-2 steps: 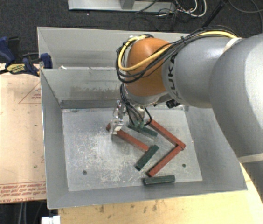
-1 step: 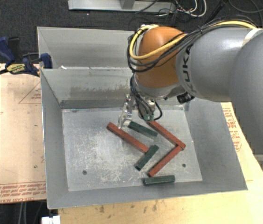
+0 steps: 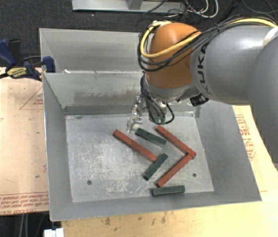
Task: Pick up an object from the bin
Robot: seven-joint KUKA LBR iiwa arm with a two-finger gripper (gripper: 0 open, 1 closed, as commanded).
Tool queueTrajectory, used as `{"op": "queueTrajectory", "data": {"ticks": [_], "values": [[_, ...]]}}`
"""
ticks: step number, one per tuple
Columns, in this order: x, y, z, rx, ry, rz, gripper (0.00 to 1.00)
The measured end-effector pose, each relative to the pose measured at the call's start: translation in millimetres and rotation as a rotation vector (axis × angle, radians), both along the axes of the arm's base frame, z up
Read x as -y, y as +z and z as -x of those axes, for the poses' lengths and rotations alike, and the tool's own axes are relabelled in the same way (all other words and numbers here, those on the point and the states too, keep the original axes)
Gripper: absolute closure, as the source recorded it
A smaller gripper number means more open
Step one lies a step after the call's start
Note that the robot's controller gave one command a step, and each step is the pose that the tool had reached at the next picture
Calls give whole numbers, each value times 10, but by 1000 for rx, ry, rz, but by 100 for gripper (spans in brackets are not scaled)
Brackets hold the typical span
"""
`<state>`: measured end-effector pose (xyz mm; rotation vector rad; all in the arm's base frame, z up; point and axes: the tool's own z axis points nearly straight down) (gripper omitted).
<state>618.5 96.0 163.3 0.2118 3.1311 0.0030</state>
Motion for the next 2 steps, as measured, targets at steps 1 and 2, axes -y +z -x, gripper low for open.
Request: {"op": "queueTrajectory", "data": {"ticks": [1, 2], "values": [[-540, -534, -184, -2, 153, 0, 0], [-536, -531, -188, -1, 151, 0, 0]]}}
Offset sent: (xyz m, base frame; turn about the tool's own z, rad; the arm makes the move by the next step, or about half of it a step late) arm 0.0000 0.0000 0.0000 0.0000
